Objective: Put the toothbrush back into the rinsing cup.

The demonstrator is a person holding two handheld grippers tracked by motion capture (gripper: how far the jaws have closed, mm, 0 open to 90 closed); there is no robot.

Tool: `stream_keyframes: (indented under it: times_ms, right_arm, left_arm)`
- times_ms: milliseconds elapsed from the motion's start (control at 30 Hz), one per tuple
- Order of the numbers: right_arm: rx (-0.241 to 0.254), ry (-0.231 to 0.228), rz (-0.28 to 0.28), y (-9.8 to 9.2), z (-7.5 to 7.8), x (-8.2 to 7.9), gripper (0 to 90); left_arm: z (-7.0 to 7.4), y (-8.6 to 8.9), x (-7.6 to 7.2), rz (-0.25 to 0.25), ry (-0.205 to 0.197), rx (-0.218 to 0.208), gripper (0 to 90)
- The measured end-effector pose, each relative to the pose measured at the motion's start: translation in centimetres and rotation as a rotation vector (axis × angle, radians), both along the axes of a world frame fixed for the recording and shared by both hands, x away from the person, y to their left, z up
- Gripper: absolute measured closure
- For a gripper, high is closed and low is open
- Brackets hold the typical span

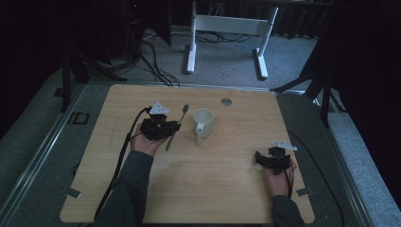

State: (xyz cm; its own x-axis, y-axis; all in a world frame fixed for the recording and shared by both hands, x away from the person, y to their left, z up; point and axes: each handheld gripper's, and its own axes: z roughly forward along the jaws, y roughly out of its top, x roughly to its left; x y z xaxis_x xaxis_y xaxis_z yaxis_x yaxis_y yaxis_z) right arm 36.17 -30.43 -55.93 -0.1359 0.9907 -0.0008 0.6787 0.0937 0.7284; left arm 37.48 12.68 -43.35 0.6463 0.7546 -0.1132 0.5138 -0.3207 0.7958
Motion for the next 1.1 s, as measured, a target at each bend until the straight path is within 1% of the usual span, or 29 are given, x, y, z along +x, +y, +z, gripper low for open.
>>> stream_keyframes:
  times_ms: [267,467,667,900,1100]
  right_arm:
    - [0.0,0.0,0.0,0.0,0.0,0.0,18.1]
    - [0.001,0.001,0.0,0.01,0.0,0.0,18.1]
    - [0.001,0.001,0.0,0.01,0.0,0.0,18.1]
    - [0.001,0.001,0.0,0.01,0.0,0.0,18.1]
    - [0.0,0.001,0.0,0.0,0.0,0.0,18.1]
  left_arm:
    - [-0.06,-0.05,0.05,0.0,-0.015,-0.013,78.8]
    - [-0.13,-0.19,0.07,-0.01,-0.027,-0.034,78.8]
    - [-0.22,-0.35,0.06,-0.016,-0.04,-0.037,78.8]
    - [-0.2,-0.39,0.08,-0.023,-0.058,-0.058,78.7]
    - [-0.24,-0.54,0.06,-0.024,-0.069,-0.06,78.7]
